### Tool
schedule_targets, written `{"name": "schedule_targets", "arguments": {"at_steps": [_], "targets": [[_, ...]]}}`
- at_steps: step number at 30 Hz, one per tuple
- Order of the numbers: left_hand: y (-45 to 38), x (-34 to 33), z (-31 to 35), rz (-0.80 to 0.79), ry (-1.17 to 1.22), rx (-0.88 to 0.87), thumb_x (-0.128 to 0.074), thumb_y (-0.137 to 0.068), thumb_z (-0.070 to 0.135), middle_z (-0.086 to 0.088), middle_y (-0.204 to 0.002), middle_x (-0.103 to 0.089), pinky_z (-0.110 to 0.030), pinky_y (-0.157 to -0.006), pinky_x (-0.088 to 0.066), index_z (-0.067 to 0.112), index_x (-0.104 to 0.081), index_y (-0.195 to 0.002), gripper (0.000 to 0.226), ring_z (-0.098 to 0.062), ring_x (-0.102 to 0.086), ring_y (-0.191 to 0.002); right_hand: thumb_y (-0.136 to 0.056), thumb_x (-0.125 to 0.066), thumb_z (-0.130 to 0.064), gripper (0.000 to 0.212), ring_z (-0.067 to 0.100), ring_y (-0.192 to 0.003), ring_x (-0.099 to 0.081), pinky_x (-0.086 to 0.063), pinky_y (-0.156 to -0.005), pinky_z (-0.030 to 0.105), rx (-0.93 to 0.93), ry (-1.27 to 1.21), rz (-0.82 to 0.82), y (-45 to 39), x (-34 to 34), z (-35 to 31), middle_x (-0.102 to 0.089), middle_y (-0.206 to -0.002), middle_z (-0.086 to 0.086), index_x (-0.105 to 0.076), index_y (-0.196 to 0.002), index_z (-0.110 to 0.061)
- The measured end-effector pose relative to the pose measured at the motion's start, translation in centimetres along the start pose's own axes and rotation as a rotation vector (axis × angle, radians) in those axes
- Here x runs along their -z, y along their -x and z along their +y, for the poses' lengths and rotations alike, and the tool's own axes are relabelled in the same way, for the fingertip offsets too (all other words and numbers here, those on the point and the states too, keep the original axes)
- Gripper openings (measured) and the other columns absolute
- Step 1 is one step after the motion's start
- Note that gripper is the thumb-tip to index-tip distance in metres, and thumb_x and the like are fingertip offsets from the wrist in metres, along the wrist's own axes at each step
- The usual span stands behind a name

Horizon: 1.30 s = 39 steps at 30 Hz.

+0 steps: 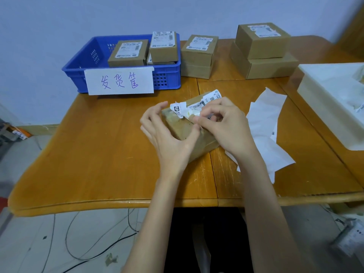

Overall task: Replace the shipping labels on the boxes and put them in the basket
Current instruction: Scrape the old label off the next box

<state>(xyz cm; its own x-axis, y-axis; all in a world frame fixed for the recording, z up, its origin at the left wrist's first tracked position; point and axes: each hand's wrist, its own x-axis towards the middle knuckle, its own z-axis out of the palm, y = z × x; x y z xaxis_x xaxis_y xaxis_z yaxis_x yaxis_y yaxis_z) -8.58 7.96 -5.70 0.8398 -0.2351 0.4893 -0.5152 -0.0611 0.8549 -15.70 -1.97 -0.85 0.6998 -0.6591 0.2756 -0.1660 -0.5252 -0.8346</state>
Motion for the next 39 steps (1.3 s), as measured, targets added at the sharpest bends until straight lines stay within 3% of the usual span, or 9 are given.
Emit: {"name": "schedule_targets", "arguments": {"at_steps": [3, 7, 9, 14, 21, 29, 33, 37, 39], "targets": [[0.7, -0.6, -0.2, -0.067, 0.062, 0.057, -0.069, -0.068, 0.046, -0.001, -0.137, -0.035, -0.030, -0.110, -0.035, 0.019, -0.041, -0.137, 0.079, -0.012, -0.032, -0.132, -0.077, -0.080, -0.032, 0.015, 0.005, -0.066, -0.048, -0.045, -0.069, 0.027, -0.014, -0.034, 0.008, -0.1, 0.0, 0.0, -0.059, -0.095, -0.008, -0.075, -0.072, -0.020], [0.6, -0.6, 0.7, -0.099, 0.232, 0.153, -0.066, -0.068, 0.055, -0.001, -0.140, -0.034, -0.023, -0.110, -0.034, 0.024, -0.039, -0.136, 0.080, -0.014, -0.031, -0.136, -0.073, -0.084, -0.031, 0.009, 0.004, -0.063, -0.042, -0.035, -0.063, 0.023, -0.019, -0.005, 0.010, -0.1, -0.4, -0.1, -0.054, -0.086, -0.013, -0.077, -0.074, -0.025], [0.3, -0.6, 0.8, -0.108, 0.205, 0.129, -0.068, -0.067, 0.058, -0.001, -0.140, -0.033, -0.029, -0.113, -0.034, 0.029, -0.037, -0.135, 0.080, -0.014, -0.031, -0.137, -0.073, -0.083, -0.033, 0.008, 0.003, -0.063, -0.043, -0.035, -0.063, 0.022, -0.034, -0.006, -0.001, -0.2, -0.3, -0.3, -0.052, -0.083, -0.014, -0.076, -0.073, -0.027], [0.1, -0.6, 0.0, -0.152, 0.170, 0.071, -0.070, -0.071, 0.047, -0.001, -0.140, -0.034, -0.037, -0.112, -0.037, 0.025, -0.036, -0.138, 0.079, -0.014, -0.033, -0.136, -0.079, -0.078, -0.035, 0.015, 0.008, -0.079, -0.056, -0.049, -0.079, 0.038, -0.078, -0.003, -0.035, -0.5, 0.2, -0.8, -0.059, -0.088, -0.013, -0.073, -0.070, -0.025], [0.1, -1.0, 0.0, -0.091, 0.085, 0.031, -0.075, -0.069, 0.049, -0.001, -0.139, -0.037, -0.042, -0.110, -0.038, 0.022, -0.039, -0.135, 0.080, -0.014, -0.035, -0.134, -0.078, -0.079, -0.032, 0.012, 0.008, -0.084, -0.058, -0.050, -0.082, 0.039, -0.100, -0.031, -0.021, -0.4, 0.2, -0.9, -0.059, -0.083, -0.014, -0.074, -0.068, -0.026], [0.0, -1.0, -0.3, -0.085, 0.129, 0.057, -0.067, -0.068, 0.034, 0.000, -0.135, -0.039, -0.046, -0.109, -0.037, 0.023, -0.040, -0.131, 0.068, -0.017, -0.036, -0.133, -0.087, -0.070, -0.032, 0.016, 0.001, -0.070, -0.051, -0.035, -0.063, 0.016, -0.080, 0.100, 0.063, -0.4, -0.4, -0.2, -0.051, -0.083, -0.015, -0.071, -0.075, -0.021], [0.1, -1.0, 0.0, -0.084, 0.166, 0.100, -0.066, -0.068, 0.027, 0.000, -0.138, -0.038, -0.045, -0.111, -0.036, 0.027, -0.041, -0.127, 0.065, -0.016, -0.034, -0.135, -0.091, -0.064, -0.032, 0.016, -0.003, -0.072, -0.049, -0.031, -0.063, 0.011, -0.083, 0.180, 0.131, -0.6, -1.1, -0.1, -0.052, -0.094, -0.013, -0.069, -0.079, -0.022], [0.1, -0.9, 0.2, -0.083, 0.208, 0.145, -0.060, -0.061, 0.037, 0.003, -0.138, -0.038, -0.039, -0.112, -0.033, 0.029, -0.042, -0.125, 0.067, -0.012, -0.034, -0.134, -0.095, -0.057, -0.032, 0.022, -0.003, -0.079, -0.051, -0.035, -0.063, 0.009, -0.082, 0.050, 0.126, -0.4, -0.9, 0.0, -0.054, -0.095, -0.012, -0.073, -0.087, -0.019], [0.1, -0.9, 0.2, -0.084, 0.215, 0.147, -0.062, -0.062, 0.035, 0.002, -0.138, -0.039, -0.039, -0.112, -0.033, 0.028, -0.042, -0.125, 0.066, -0.013, -0.034, -0.134, -0.090, -0.065, -0.035, 0.017, -0.003, -0.076, -0.051, -0.038, -0.066, 0.008, -0.046, 0.001, 0.081, 0.0, -0.6, 0.0, -0.053, -0.092, -0.012, -0.073, -0.084, -0.022]]}}
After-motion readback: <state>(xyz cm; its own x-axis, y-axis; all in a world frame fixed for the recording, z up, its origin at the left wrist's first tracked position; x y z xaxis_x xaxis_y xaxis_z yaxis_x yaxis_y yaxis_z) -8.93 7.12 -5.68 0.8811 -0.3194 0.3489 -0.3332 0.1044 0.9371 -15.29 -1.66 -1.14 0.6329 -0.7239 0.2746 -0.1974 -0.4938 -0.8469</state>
